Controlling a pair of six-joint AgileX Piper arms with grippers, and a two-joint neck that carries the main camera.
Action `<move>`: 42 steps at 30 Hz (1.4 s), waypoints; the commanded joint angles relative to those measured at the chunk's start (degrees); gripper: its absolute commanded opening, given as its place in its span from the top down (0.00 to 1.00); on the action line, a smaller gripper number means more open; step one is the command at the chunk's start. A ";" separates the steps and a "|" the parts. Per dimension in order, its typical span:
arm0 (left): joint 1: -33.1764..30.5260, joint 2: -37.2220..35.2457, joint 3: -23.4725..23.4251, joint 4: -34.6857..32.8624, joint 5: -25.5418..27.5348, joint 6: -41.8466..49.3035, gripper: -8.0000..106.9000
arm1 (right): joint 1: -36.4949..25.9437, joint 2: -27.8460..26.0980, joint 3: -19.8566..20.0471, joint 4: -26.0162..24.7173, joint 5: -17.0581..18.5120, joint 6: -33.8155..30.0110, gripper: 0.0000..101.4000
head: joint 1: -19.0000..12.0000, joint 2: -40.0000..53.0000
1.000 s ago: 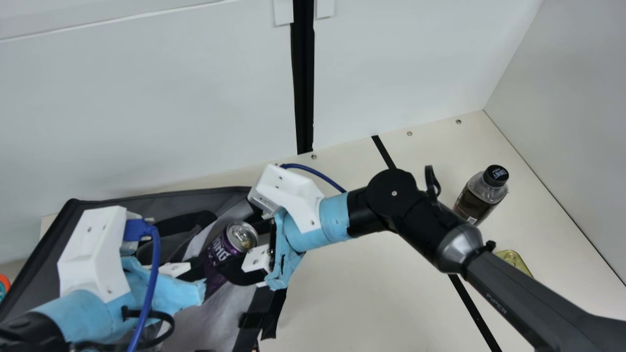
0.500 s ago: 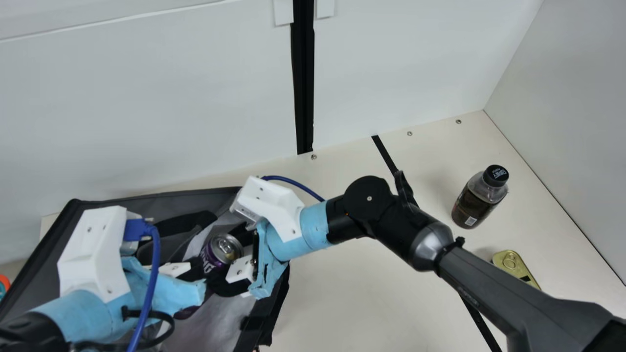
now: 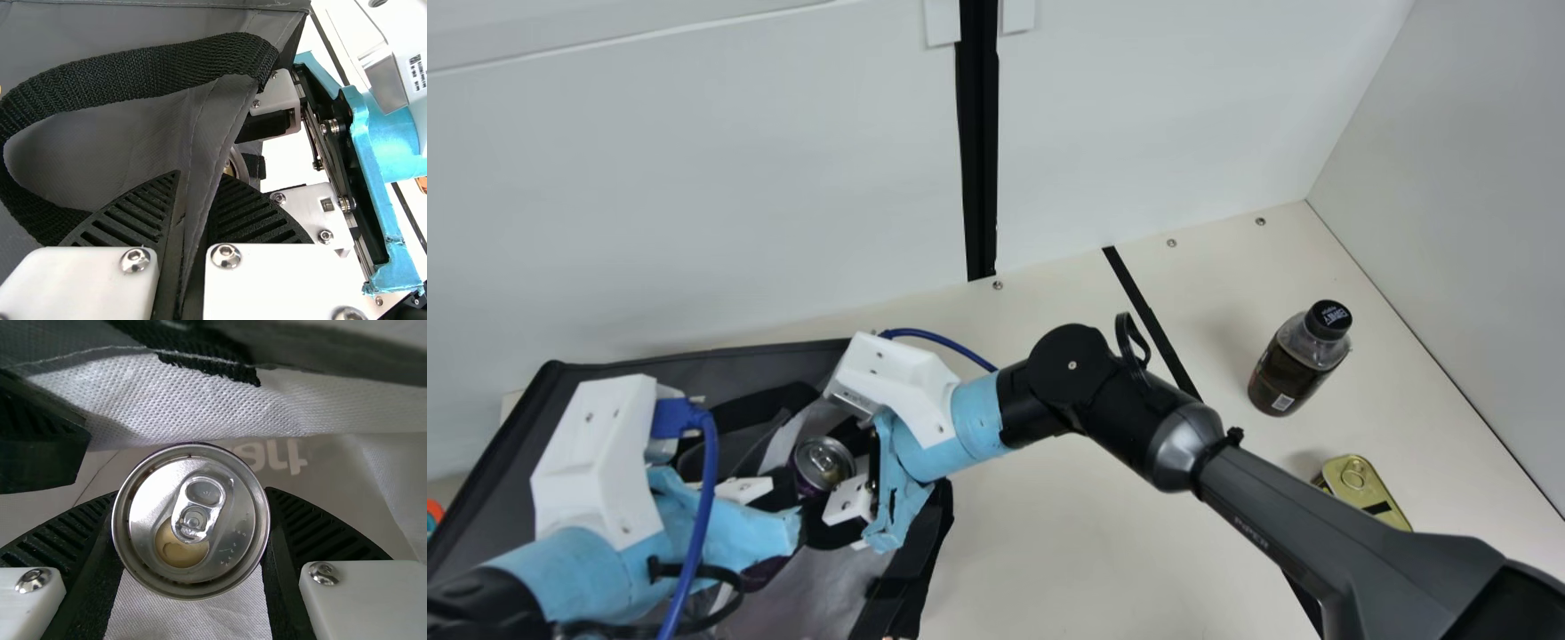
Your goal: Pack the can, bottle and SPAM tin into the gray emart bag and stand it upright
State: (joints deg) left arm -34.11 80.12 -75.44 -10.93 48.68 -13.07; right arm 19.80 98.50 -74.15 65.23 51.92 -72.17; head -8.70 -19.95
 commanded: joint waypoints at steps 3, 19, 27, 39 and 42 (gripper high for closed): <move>0.00 0.00 0.00 0.00 0.00 0.00 1.00 | 0.08 -0.27 -0.10 -0.66 0.28 0.07 0.60 | -1.30 -0.05; 0.00 0.00 0.00 0.00 0.00 0.00 1.00 | -0.51 -1.68 0.49 -2.93 0.57 0.10 0.08 | -1.30 -0.05; 0.00 0.00 0.00 0.00 0.00 0.00 1.00 | -1.12 -3.23 1.19 -3.85 0.70 0.08 0.06 | -1.30 -0.05; 0.00 0.00 0.00 0.00 0.00 0.00 1.00 | -4.53 -8.01 2.75 -5.24 3.06 -0.16 0.06 | -1.30 -0.05; 0.00 0.00 0.00 0.00 0.00 0.00 1.00 | -5.88 -9.28 2.86 -5.55 4.16 -0.24 0.06 | -1.30 -0.05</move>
State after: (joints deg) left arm -34.11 80.12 -75.44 -10.93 48.68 -13.07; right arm 14.35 89.59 -71.34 59.64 55.88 -72.32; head -8.70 -19.86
